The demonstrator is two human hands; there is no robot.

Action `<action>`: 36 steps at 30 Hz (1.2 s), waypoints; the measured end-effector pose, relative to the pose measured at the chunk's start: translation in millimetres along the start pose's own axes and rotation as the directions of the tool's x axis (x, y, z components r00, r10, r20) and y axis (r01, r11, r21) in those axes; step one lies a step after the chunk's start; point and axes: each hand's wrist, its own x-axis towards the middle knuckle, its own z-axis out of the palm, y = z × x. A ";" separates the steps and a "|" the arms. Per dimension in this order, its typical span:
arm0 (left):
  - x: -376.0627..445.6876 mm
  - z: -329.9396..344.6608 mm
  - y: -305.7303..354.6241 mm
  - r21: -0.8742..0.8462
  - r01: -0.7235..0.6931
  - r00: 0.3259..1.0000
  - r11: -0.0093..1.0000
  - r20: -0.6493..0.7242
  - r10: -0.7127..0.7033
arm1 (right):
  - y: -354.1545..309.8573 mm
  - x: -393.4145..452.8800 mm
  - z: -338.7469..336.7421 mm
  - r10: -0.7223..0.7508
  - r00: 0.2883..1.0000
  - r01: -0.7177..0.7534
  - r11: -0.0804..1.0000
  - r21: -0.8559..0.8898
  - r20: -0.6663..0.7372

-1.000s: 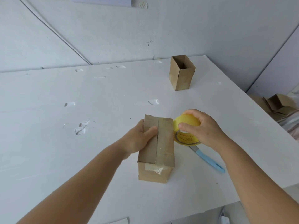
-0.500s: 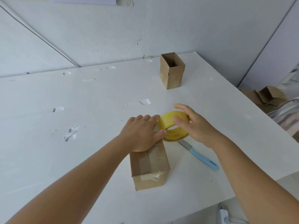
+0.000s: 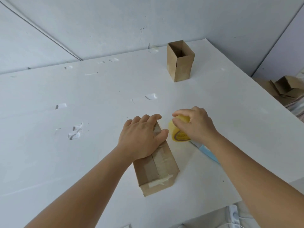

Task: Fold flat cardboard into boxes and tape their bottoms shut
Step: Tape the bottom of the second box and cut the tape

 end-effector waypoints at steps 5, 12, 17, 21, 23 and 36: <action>1.4 -10.4 4.8 -0.016 0.035 0.993 0.999 0.118 -0.032 | 4.3 2.8 -3.4 -0.049 0.999 0.049 0.999 -0.002 -0.016; 47.9 -40.4 28.1 -0.035 0.016 0.935 0.999 0.355 -0.002 | 8.7 8.0 -14.1 -0.192 0.981 0.190 0.977 -0.095 -0.011; 76.8 -32.3 44.7 -0.121 0.029 0.851 0.992 0.525 0.039 | 9.7 9.1 -17.0 -0.220 0.976 0.217 0.964 -0.154 -0.003; 74.0 -21.2 35.8 -0.304 0.077 0.876 0.950 0.476 0.081 | 13.3 8.4 -22.0 -0.162 0.987 0.162 0.979 -0.121 0.005; 73.2 -19.4 32.1 -0.372 0.125 0.879 0.920 0.472 0.071 | 12.3 7.4 -23.6 -0.171 0.985 0.171 0.977 -0.128 0.012; 72.8 -12.5 22.8 -0.502 0.244 0.920 0.830 0.391 -0.034 | 47.8 -32.7 0.9 0.035 0.994 -0.018 0.986 0.163 -0.105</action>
